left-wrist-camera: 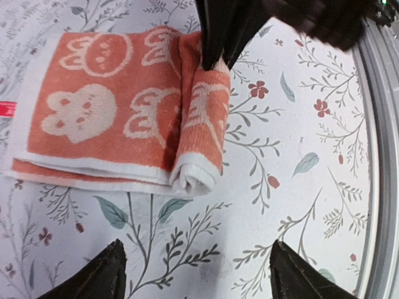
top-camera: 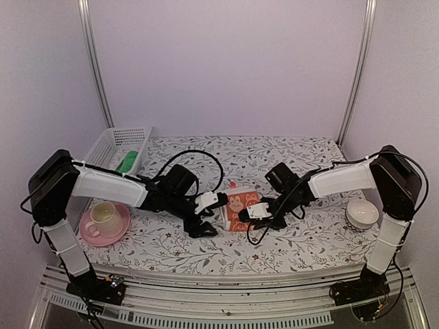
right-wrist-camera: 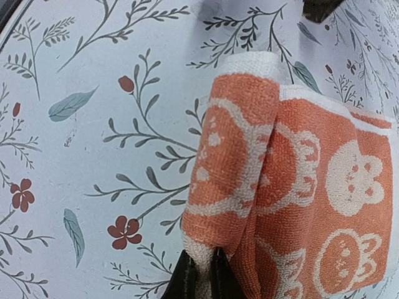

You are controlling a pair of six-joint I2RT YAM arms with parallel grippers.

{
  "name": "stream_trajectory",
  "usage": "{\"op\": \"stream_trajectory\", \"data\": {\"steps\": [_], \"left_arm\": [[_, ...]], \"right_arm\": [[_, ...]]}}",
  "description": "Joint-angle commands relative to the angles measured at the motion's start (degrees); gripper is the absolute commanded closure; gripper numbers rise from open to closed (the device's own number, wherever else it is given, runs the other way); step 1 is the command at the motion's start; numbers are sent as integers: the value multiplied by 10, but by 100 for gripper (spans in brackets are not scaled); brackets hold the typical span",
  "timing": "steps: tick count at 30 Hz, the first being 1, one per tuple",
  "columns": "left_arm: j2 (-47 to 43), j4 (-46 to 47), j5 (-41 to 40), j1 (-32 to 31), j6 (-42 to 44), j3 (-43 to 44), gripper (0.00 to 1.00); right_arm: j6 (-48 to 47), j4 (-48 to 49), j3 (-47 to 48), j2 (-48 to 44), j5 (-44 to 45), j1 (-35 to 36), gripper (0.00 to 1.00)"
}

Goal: Roll the towels
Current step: Roll the towel at the center of the board.

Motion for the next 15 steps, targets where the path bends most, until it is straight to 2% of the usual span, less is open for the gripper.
{"op": "stream_trajectory", "data": {"steps": [1,4,7,9,15], "left_arm": [[-83,221,-178,-48,13,-131,22],[-105,339,-279,-101,73,-204,25],[-97,422,-356,-145,126,-239,32],[-77,451,-404,-167,156,-235,35],[4,513,-495,-218,267,-202,36]], "right_arm": [[18,-169,70,53,-80,-28,95],[17,-250,136,93,-114,-37,94],[15,-326,201,143,-141,-37,94],[20,-365,234,177,-150,-37,94],[23,-456,310,255,-170,-41,94]]}}
